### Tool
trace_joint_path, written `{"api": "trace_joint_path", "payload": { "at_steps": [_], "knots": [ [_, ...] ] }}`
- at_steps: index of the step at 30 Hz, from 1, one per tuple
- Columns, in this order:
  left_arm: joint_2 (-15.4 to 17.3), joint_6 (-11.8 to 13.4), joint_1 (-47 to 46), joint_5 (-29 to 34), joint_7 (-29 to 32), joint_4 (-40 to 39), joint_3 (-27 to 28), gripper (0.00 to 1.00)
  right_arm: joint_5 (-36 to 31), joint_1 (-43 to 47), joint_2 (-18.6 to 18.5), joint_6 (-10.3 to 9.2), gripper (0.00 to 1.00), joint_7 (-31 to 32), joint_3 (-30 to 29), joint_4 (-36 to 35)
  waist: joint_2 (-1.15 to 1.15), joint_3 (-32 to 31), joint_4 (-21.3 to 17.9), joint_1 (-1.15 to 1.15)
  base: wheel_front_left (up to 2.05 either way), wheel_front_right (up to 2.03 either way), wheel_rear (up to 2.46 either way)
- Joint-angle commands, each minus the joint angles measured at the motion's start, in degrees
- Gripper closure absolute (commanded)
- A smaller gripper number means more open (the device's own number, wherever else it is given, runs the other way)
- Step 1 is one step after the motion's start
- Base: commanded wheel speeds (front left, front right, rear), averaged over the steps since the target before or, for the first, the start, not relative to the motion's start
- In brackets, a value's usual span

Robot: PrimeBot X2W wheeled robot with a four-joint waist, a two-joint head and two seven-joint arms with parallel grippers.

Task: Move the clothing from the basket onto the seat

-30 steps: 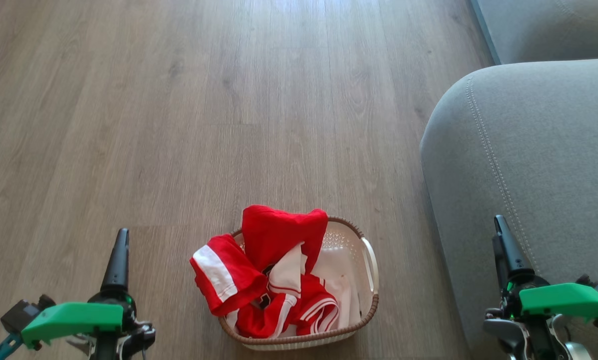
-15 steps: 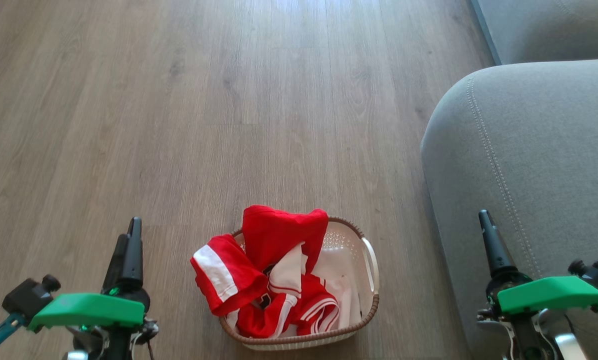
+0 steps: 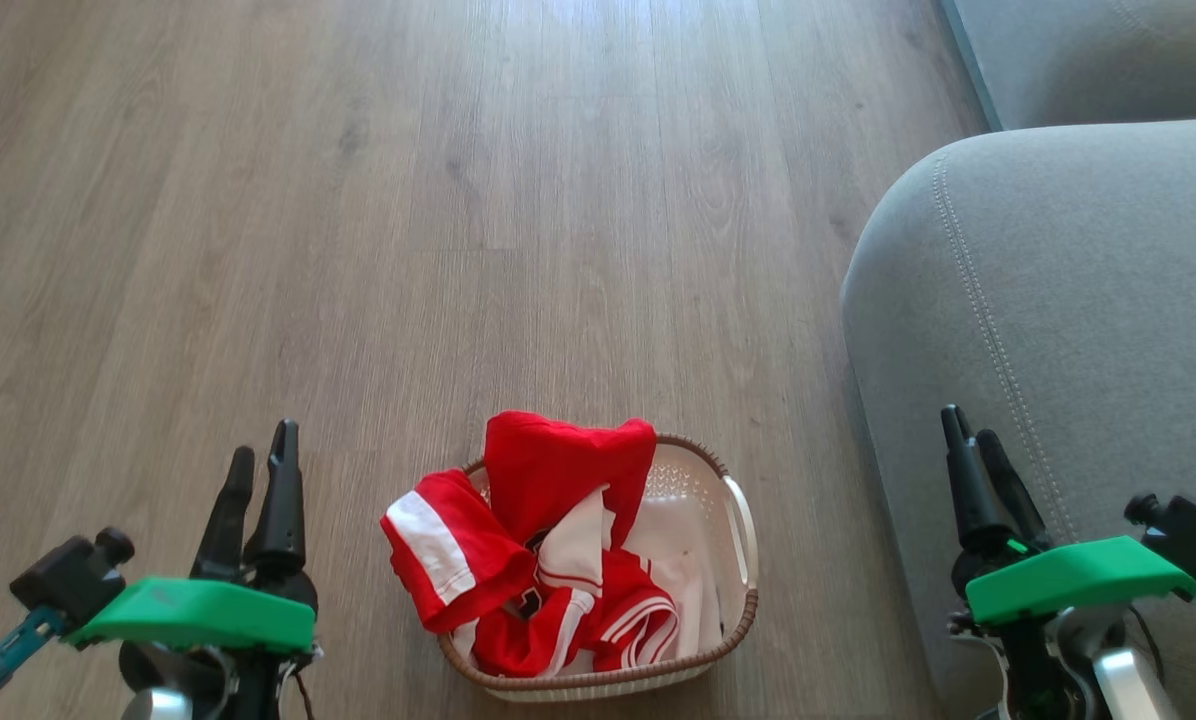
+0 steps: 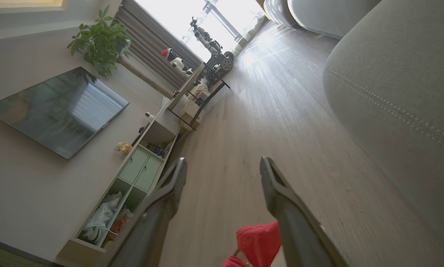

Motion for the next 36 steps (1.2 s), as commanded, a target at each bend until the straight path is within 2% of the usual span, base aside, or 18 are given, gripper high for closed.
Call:
{"api": "trace_joint_path", "payload": {
  "at_steps": [1, 36],
  "knots": [
    [1.2, 0.1, -1.8, 1.7, -0.7, -2.6, 0.7, 0.00, -1.6, -3.0, -0.7, 0.27, 0.00, -0.9, 1.1, -2.5, 0.00, 0.0, 0.0, 0.00, 0.00, 0.00, 0.00],
    [2.0, -0.1, -1.3, 25.9, -6.4, -6.6, -1.8, 0.00, -23.1, -4.0, -1.1, 0.41, 0.00, -6.6, 5.4, -6.7, 0.00, 0.0, -0.7, 0.00, 0.00, 0.00, 0.00]
  ]
}}
